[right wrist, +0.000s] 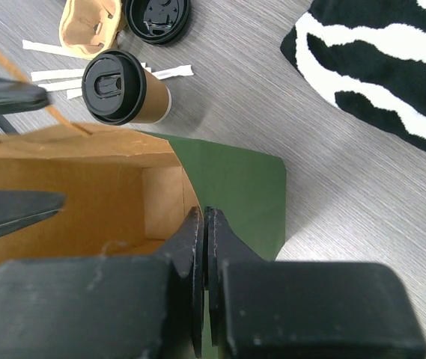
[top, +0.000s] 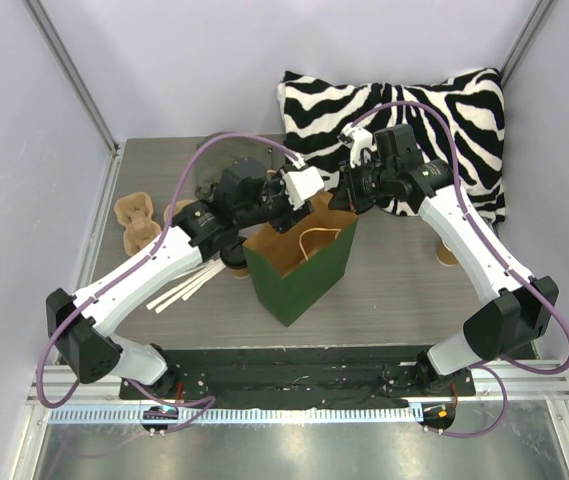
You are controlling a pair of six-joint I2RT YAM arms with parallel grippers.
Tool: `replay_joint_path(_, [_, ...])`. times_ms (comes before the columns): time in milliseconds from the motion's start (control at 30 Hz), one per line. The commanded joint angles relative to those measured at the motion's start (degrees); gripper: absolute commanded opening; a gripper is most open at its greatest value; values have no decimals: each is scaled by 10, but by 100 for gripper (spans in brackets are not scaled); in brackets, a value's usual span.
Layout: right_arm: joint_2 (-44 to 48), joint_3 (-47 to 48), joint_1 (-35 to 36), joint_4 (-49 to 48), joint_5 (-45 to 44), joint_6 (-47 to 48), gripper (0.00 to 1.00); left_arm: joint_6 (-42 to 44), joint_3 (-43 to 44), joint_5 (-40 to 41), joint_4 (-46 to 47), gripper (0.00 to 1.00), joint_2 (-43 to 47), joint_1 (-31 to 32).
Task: Pack the takeout coffee
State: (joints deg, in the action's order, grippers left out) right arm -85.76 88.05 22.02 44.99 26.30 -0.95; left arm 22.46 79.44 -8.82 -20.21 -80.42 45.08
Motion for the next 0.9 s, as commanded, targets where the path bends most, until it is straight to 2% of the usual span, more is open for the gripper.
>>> replay_joint_path(0, [24,5,5,-25,13,4,1,-51,26,-35,-8,55,-11,-17])
replay_joint_path(167, [26,4,3,-25,11,7,1,-85,27,-45,-11,54,-22,-27])
replay_joint_path(267, [25,4,4,-25,13,7,1,-97,31,-45,-17,48,-28,-32])
replay_joint_path(467, [21,7,4,-26,13,7,1,-109,31,-58,-19,23,-29,-34])
replay_joint_path(500, [20,7,3,-26,14,7,1,-109,31,-58,-19,16,-29,-34])
replay_joint_path(700, [16,9,3,-27,15,6,1,-110,36,-57,-21,0,-31,-35])
replay_joint_path(867, [16,6,3,-27,13,7,1,-111,38,-55,-19,0,-31,-34])
